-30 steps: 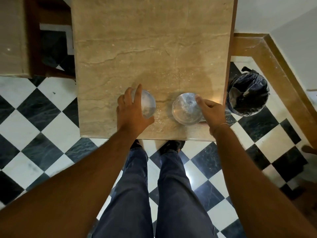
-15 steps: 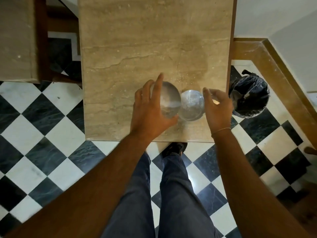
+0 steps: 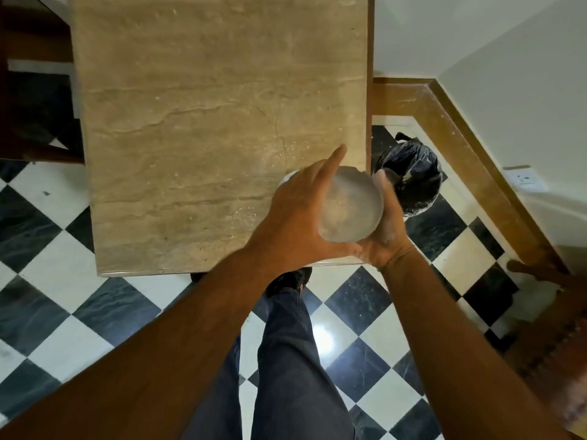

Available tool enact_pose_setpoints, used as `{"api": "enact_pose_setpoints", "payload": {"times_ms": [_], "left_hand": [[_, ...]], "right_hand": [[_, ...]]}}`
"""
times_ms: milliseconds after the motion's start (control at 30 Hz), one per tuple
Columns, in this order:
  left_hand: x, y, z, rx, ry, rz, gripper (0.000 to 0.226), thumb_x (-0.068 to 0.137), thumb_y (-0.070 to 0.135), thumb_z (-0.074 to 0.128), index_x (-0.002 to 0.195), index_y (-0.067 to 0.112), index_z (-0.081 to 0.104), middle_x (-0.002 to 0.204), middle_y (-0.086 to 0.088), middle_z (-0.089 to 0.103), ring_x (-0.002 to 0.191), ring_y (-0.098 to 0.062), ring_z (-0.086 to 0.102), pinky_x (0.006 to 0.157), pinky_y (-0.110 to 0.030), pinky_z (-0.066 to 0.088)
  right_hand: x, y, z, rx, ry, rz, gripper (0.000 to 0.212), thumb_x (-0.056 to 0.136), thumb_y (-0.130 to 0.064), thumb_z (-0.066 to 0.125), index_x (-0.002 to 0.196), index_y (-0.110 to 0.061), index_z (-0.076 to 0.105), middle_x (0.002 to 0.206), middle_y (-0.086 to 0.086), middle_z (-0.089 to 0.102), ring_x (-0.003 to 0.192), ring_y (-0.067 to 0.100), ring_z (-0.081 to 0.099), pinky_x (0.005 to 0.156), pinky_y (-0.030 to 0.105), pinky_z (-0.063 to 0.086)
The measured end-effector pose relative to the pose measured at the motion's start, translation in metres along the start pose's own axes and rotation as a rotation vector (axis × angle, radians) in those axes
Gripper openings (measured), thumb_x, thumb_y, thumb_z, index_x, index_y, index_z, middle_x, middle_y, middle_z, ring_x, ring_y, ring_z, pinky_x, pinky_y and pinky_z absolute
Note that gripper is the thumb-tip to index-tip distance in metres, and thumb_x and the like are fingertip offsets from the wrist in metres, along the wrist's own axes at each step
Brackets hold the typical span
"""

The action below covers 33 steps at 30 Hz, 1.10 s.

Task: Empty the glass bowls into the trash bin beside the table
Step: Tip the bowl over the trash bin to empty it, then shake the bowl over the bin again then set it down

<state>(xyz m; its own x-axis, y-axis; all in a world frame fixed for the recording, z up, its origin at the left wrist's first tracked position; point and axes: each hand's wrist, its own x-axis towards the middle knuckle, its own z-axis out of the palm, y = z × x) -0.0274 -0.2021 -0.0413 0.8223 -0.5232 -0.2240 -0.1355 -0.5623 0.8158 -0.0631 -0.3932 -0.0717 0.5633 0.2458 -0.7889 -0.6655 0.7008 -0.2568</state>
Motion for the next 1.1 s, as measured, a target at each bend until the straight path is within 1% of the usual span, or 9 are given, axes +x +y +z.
{"api": "enact_pose_setpoints", "payload": {"times_ms": [100,200,367,433,533,633,833,1000,1100], "left_hand": [[-0.008,-0.020,0.000,0.064,0.087,-0.106,0.132,0.076,0.084,0.072,0.173,0.027,0.003,0.174,-0.006,0.032,0.161,-0.028,0.031,0.129,-0.063,0.023],[-0.033,-0.071,-0.019,0.253,0.291,-0.313,0.097,0.100,0.073,0.049,0.173,0.028,0.005,0.179,-0.010,0.025,0.167,-0.031,0.018,0.132,-0.065,0.005],[-0.072,-0.151,-0.055,0.371,0.578,-0.711,0.080,0.108,0.055,0.039,0.173,0.016,0.014,0.174,-0.023,0.029,0.163,-0.044,0.022,0.130,-0.071,0.012],[-0.079,-0.162,-0.054,0.426,0.545,-0.694,0.076,0.110,0.051,0.039,0.173,0.018,0.011,0.177,-0.018,0.025,0.166,-0.039,0.017,0.132,-0.068,0.006],[-0.081,-0.166,-0.047,0.475,0.472,-0.614,0.074,0.110,0.046,0.040,0.172,0.021,0.010,0.178,-0.014,0.024,0.167,-0.035,0.016,0.132,-0.065,0.001],[-0.080,-0.168,-0.040,0.472,0.474,-0.624,0.073,0.110,0.046,0.039,0.172,0.020,0.012,0.178,-0.011,0.025,0.167,-0.033,0.017,0.131,-0.064,0.002],[-0.074,-0.169,-0.028,0.449,0.480,-0.642,0.071,0.111,0.048,0.036,0.172,0.020,0.014,0.178,-0.010,0.027,0.167,-0.032,0.018,0.131,-0.064,0.004],[-0.079,-0.169,-0.025,0.481,0.450,-0.636,0.069,0.112,0.047,0.036,0.172,0.020,0.015,0.178,-0.009,0.027,0.167,-0.032,0.018,0.132,-0.064,0.004],[-0.083,-0.171,-0.024,0.469,0.449,-0.638,0.068,0.112,0.046,0.037,0.172,0.022,0.016,0.178,-0.008,0.027,0.167,-0.032,0.017,0.132,-0.063,0.004]], "right_hand": [[-0.009,-0.031,-0.020,-0.063,0.216,-0.219,0.070,0.103,-0.076,0.058,0.146,-0.024,0.075,0.147,0.016,0.074,0.137,0.044,0.069,0.096,0.066,0.064],[-0.026,-0.062,-0.034,-0.349,0.581,-0.528,0.070,0.095,-0.072,0.068,0.149,-0.029,0.066,0.142,0.007,0.074,0.133,0.031,0.072,0.105,0.058,0.065],[-0.024,-0.098,-0.081,-1.005,0.929,-1.186,0.094,0.102,-0.061,0.083,0.168,-0.010,0.041,0.149,0.013,0.050,0.139,0.028,0.063,0.115,0.032,0.057],[0.006,-0.105,-0.090,-1.246,1.100,-0.922,0.094,0.099,-0.069,0.079,0.172,-0.027,0.038,0.153,0.011,0.050,0.141,0.032,0.060,0.111,0.034,0.052],[0.031,-0.098,-0.109,-1.359,1.150,-0.557,0.093,0.096,-0.073,0.074,0.174,-0.040,0.034,0.167,0.012,0.043,0.150,0.037,0.052,0.118,0.056,0.054],[0.030,-0.107,-0.117,-1.290,1.241,-0.653,0.095,0.091,-0.080,0.070,0.172,-0.046,0.035,0.164,0.010,0.043,0.149,0.031,0.052,0.117,0.057,0.057],[0.021,-0.117,-0.105,-1.194,1.288,-0.976,0.092,0.090,-0.079,0.076,0.168,-0.046,0.039,0.152,-0.007,0.046,0.139,0.012,0.054,0.114,0.029,0.046],[0.042,-0.116,-0.112,-1.269,1.235,-0.603,0.095,0.096,-0.071,0.074,0.175,-0.039,0.032,0.165,0.008,0.046,0.150,0.027,0.051,0.119,0.043,0.051],[0.044,-0.137,-0.085,-1.189,1.372,-0.900,0.091,0.090,-0.076,0.073,0.168,-0.039,0.044,0.155,0.004,0.052,0.131,0.014,0.060,0.109,0.036,0.059]]}}
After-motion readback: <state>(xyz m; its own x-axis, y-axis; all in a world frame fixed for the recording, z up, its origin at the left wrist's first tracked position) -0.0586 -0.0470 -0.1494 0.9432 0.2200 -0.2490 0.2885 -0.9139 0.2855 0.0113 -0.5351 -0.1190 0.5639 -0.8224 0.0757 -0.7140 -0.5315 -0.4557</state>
